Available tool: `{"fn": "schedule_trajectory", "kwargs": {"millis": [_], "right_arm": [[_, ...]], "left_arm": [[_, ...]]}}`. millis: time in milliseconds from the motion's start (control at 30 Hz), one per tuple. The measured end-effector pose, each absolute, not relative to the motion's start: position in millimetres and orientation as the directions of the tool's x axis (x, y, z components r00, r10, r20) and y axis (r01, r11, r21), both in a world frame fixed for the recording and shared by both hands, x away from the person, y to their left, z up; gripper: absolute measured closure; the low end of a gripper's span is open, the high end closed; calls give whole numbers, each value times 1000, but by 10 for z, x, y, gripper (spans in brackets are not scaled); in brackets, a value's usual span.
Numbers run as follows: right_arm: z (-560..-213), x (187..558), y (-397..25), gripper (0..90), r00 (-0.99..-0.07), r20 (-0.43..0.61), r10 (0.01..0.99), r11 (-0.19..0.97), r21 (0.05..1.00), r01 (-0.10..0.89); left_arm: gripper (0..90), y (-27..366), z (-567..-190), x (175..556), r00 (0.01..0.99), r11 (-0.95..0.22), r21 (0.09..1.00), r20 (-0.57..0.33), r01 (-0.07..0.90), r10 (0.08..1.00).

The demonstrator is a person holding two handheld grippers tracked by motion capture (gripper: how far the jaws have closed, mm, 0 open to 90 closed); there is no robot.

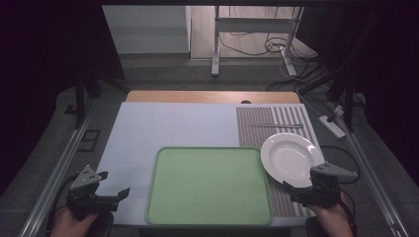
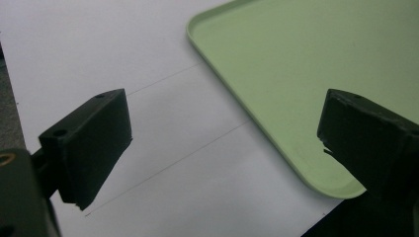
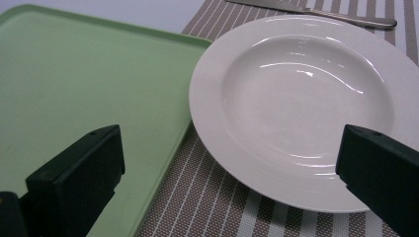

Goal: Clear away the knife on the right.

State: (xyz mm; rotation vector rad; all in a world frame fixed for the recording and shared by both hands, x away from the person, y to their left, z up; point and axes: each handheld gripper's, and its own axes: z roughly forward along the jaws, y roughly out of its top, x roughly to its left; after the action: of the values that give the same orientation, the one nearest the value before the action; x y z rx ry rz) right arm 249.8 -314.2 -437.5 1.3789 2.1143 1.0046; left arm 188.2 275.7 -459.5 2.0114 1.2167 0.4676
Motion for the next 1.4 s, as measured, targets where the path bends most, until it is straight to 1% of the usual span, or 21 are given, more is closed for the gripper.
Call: {"fn": "schedule_trajectory", "kwargs": {"millis": [167, 400, 1000, 1400], "right_arm": [[-4381, 2509, -3125, 0, -428, 29, 903, 265, 747, 610], [-4385, 2515, -3122, 0, -438, 36, 898, 270, 741, 615], [-4396, 2533, -3043, 0, -476, -15, 879, 347, 704, 619], [-4370, 2615, -2980, 0, -507, -47, 860, 387, 708, 591]], "left_arm": [[66, 2778, -4596, 1887, 477, -271, 743, -74, 612, 876], [66, 2769, -4596, 1885, 481, -279, 741, -67, 611, 874], [66, 2762, -4597, 1888, 477, -282, 738, -61, 613, 877], [66, 2759, -4598, 1891, 476, -284, 735, -60, 615, 878]]}}
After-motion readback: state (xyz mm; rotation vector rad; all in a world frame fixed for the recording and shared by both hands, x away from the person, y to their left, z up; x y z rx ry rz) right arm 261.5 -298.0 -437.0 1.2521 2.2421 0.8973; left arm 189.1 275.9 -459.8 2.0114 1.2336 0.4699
